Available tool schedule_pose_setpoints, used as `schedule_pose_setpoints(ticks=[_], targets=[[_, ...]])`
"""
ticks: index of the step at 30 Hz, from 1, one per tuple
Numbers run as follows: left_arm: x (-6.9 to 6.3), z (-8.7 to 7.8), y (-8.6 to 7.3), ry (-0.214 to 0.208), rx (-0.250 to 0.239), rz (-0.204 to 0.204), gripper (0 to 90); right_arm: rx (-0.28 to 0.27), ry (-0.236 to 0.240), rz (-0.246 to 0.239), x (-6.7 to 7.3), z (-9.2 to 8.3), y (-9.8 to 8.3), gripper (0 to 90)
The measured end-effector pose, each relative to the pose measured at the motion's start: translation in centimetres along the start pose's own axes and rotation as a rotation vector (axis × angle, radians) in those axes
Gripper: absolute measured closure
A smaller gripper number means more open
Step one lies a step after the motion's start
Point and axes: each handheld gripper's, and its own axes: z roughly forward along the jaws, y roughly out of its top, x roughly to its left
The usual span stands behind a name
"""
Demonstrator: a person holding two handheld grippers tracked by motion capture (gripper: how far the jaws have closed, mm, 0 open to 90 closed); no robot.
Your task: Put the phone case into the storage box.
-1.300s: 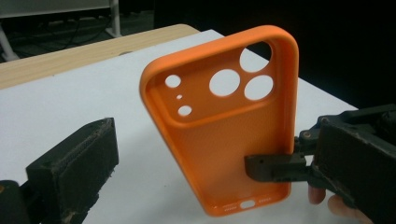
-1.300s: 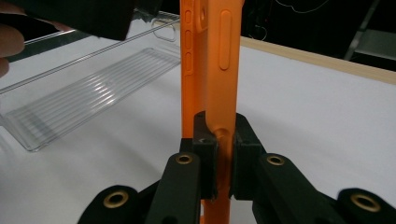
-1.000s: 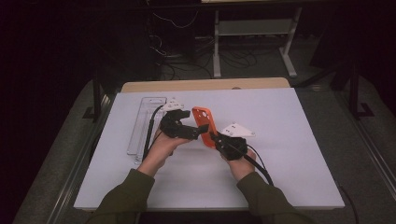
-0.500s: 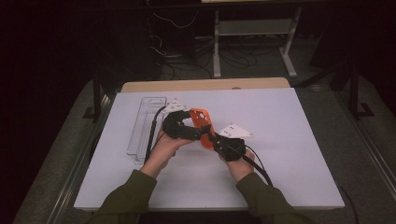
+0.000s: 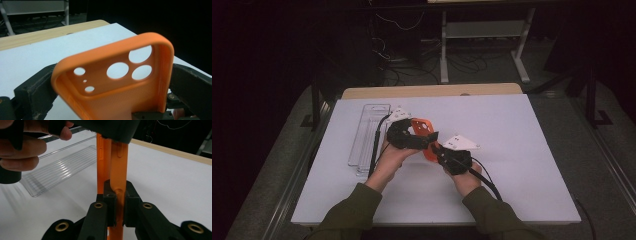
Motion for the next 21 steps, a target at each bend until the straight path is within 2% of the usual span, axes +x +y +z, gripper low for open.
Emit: schedule_pose_setpoints(ticks=[3,5,10,21], targets=[[-0.04,0.07,-0.02,-0.003,-0.002,0.002,0.0,0.001,0.004,0.002,0.1,0.03,-0.02,81.6],[-0.19,0.15,-0.07,-0.005,-0.005,-0.014,0.0,0.002,0.003,0.0,0.11,0.02,-0.02,81.5],[-0.23,0.17,-0.07,-0.008,0.001,-0.007,0.0,0.002,0.0,-0.002,0.06,0.02,-0.03,81.5],[-0.25,0.21,-0.12,-0.009,0.001,-0.02,0.0,0.012,0.002,-0.017,0.35,0.21,-0.24,81.4]])
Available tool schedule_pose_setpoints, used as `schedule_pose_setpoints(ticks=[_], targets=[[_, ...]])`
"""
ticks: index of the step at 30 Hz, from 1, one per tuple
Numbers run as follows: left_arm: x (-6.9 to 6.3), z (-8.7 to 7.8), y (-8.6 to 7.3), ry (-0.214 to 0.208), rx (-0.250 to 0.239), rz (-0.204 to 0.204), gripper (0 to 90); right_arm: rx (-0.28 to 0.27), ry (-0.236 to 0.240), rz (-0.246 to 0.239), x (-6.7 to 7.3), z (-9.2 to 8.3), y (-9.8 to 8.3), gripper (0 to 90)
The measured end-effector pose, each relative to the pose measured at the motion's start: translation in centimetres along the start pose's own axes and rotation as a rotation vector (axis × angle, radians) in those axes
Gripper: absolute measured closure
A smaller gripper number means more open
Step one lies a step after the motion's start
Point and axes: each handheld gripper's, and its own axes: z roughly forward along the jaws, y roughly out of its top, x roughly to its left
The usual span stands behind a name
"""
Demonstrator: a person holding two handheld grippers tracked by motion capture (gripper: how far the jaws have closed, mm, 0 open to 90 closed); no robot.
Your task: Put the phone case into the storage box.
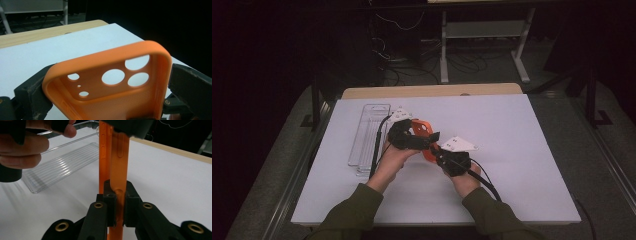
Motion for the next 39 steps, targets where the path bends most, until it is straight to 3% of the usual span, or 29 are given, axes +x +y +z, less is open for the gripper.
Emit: schedule_pose_setpoints(ticks=[9,23,39], targets=[[0.11,-0.19,0.07,-0.001,-0.013,-0.019,4.6,0.007,0.001,-0.007,0.12,0.13,-0.11,81.3],[0.19,-0.45,0.14,0.004,-0.032,-0.014,12.3,0.007,-0.004,-0.012,0.14,0.07,-0.1,81.2],[-0.08,-0.5,0.17,0.004,-0.049,-0.003,13.7,0.007,-0.011,-0.012,0.15,-0.04,-0.05,80.1]])
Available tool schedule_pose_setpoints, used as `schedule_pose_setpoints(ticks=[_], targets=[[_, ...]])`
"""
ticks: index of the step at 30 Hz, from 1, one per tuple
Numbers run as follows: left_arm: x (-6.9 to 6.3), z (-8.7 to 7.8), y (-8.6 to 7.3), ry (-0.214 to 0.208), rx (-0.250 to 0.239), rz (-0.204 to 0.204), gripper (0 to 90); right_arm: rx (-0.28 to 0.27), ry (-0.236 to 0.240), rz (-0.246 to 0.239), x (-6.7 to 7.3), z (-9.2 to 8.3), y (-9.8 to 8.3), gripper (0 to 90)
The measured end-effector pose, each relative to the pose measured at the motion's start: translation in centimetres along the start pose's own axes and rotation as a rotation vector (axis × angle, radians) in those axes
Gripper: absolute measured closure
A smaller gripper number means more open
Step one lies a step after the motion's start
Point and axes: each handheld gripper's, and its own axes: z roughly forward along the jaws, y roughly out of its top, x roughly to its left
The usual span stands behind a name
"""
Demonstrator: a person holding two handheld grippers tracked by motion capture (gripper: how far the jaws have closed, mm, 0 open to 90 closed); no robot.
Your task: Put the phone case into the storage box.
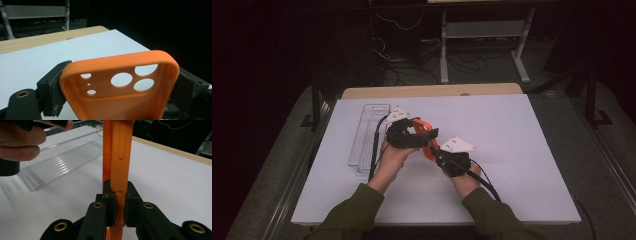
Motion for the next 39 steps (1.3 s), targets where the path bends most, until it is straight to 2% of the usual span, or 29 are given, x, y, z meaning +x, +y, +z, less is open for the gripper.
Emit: schedule_pose_setpoints(ticks=[8,11,14,19,22,24,26,27,28,39], targets=[[-0.2,0.0,0.0,0.013,-0.002,0.012,14.3,0.01,-0.003,-0.019,-0.1,0.0,0.0,76.8],[-0.1,-0.1,0.0,0.013,-0.004,0.01,14.4,0.007,0.005,-0.037,-0.2,0.1,0.0,66.2],[-0.1,-0.1,0.0,0.014,-0.004,0.005,14.4,0.008,0.008,-0.014,-0.1,0.0,0.2,52.3],[-0.1,-0.2,0.1,0.017,-0.005,0.008,14.4,0.021,0.042,-0.039,-0.5,0.1,0.4,34.5],[-0.1,-0.2,0.0,0.019,-0.002,0.007,14.4,0.052,0.063,-0.032,-0.6,0.4,0.5,20.3],[-0.1,-0.2,0.0,0.019,-0.002,0.007,14.4,0.058,0.056,-0.042,-0.6,0.6,0.5,11.9],[-0.1,-0.2,0.1,0.021,-0.004,0.007,14.4,0.063,0.075,-0.052,-0.7,0.7,0.6,8.1],[0.0,-0.2,0.1,0.02,-0.006,0.007,14.4,0.069,0.082,-0.047,-0.7,0.7,0.7,3.5],[0.0,-0.2,0.1,0.02,-0.004,0.007,14.4,0.072,0.074,-0.051,-0.8,0.8,0.8,0.5],[0.0,-0.3,0.1,0.023,0.001,0.017,14.4,0.114,0.118,-0.056,-1.7,0.6,1.0,0.0]])
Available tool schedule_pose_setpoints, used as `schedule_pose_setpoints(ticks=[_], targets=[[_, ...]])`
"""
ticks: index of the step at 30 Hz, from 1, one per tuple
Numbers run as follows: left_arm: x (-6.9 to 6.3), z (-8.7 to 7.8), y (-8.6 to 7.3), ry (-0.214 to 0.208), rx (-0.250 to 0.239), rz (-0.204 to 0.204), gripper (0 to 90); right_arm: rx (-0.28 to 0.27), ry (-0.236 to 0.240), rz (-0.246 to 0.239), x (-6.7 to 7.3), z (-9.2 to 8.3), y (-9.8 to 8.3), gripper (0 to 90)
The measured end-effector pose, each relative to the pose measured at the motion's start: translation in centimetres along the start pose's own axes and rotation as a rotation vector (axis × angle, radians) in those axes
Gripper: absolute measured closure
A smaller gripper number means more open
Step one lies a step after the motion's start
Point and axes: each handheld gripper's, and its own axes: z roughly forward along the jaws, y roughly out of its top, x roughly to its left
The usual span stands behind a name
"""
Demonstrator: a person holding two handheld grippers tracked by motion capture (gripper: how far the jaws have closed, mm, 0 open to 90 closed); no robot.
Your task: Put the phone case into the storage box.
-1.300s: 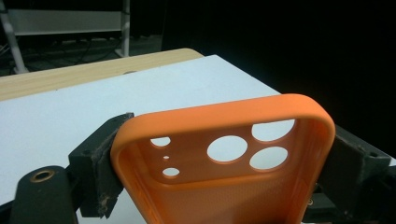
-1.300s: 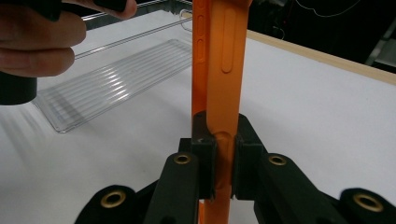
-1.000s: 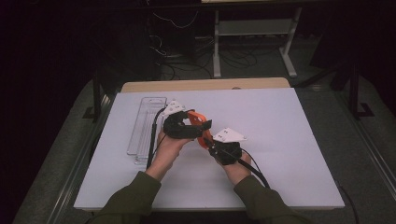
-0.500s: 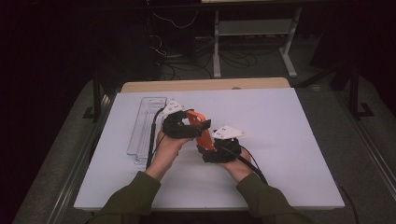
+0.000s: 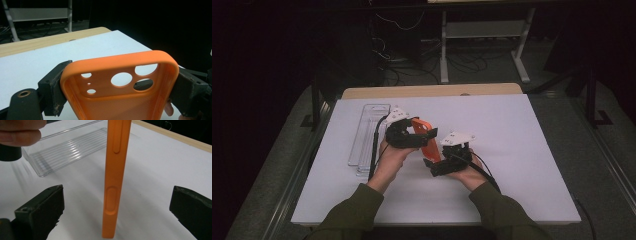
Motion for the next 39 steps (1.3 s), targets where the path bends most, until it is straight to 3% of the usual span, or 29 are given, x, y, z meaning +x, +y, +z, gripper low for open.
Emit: schedule_pose_setpoints(ticks=[9,20,31,39], targets=[[-0.1,0.0,0.0,0.0,0.013,0.006,14.4,0.003,0.027,-0.033,-1.3,-0.8,-0.4,0.0],[-0.2,0.0,0.0,-0.003,0.013,0.006,14.4,-0.014,0.039,-0.015,-3.8,-2.9,-1.0,0.0],[-0.2,-0.1,0.0,-0.005,0.017,0.004,14.5,0.013,0.026,-0.036,-5.1,-4.1,-2.3,0.0],[-0.2,-0.1,0.1,-0.006,0.015,0.0,14.5,0.033,0.0,-0.016,-6.3,-5.7,-3.7,0.0]])
